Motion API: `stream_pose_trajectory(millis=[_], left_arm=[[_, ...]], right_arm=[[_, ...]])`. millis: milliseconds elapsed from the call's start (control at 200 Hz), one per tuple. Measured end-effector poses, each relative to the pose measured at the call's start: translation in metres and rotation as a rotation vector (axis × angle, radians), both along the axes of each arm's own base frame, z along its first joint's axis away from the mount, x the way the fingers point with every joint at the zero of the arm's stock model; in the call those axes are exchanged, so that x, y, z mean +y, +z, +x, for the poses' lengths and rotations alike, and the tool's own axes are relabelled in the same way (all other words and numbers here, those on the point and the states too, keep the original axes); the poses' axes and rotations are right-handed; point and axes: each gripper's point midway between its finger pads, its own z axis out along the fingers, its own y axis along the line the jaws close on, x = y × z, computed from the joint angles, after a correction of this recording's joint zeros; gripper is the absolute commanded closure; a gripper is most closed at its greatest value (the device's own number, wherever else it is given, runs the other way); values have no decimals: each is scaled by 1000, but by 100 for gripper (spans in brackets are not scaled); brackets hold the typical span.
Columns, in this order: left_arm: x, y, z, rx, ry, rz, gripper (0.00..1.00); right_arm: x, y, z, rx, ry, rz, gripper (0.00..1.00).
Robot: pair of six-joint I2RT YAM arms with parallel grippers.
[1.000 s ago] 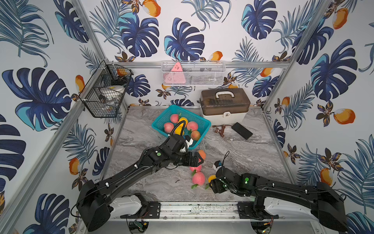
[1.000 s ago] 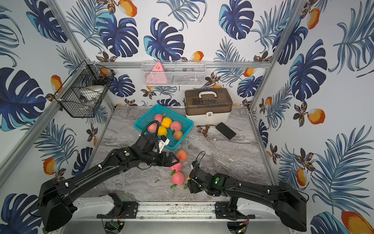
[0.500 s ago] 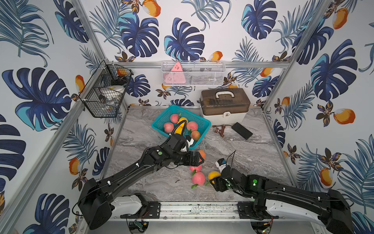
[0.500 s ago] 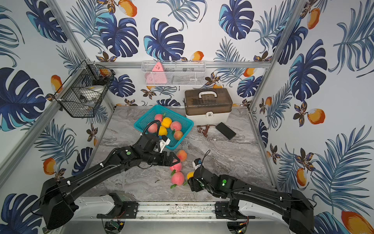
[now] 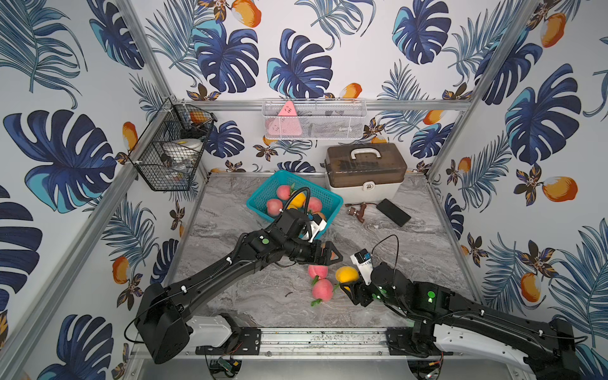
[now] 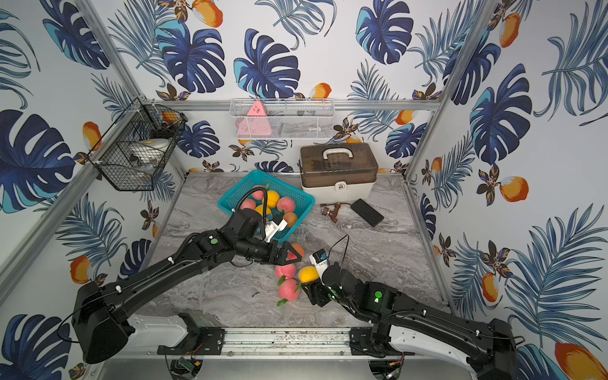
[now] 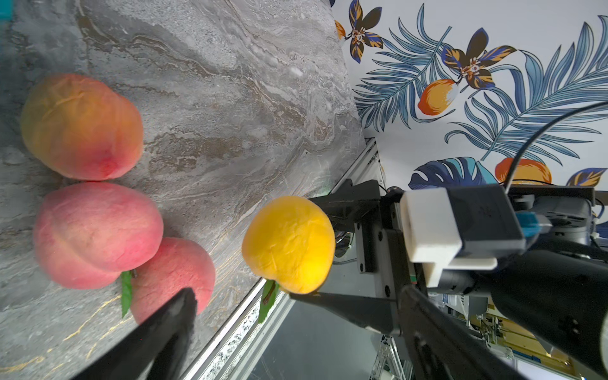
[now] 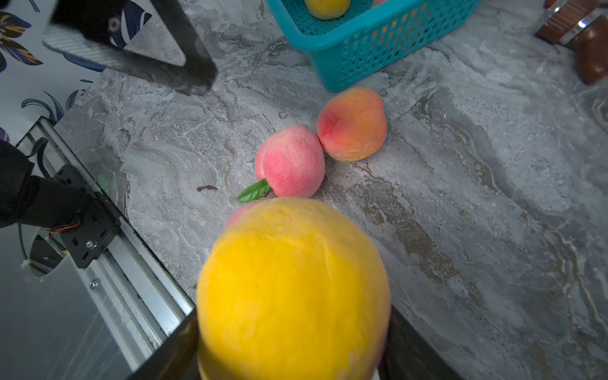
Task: Put the peaches into the basket
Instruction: Pick up the peach from the center of the board, then place the peach in the basket.
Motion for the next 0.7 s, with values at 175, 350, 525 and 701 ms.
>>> stream_pose_trajectory(millis=[175,350,525,701], left_arm=[[-8,8,1,-6,-40,-15,1],[-10,12,1,-9,-62,-15,1],[-10,12,1,-4,-63,-11,1],[-10,10,0,3,-65,-8,1]], right_arm=[[13,19,5,-91,69,10,29],[23,34,10,-176,124,2,28],[28,42,13,-222,144,15,27],[30,46,14,-248,147,28,27]])
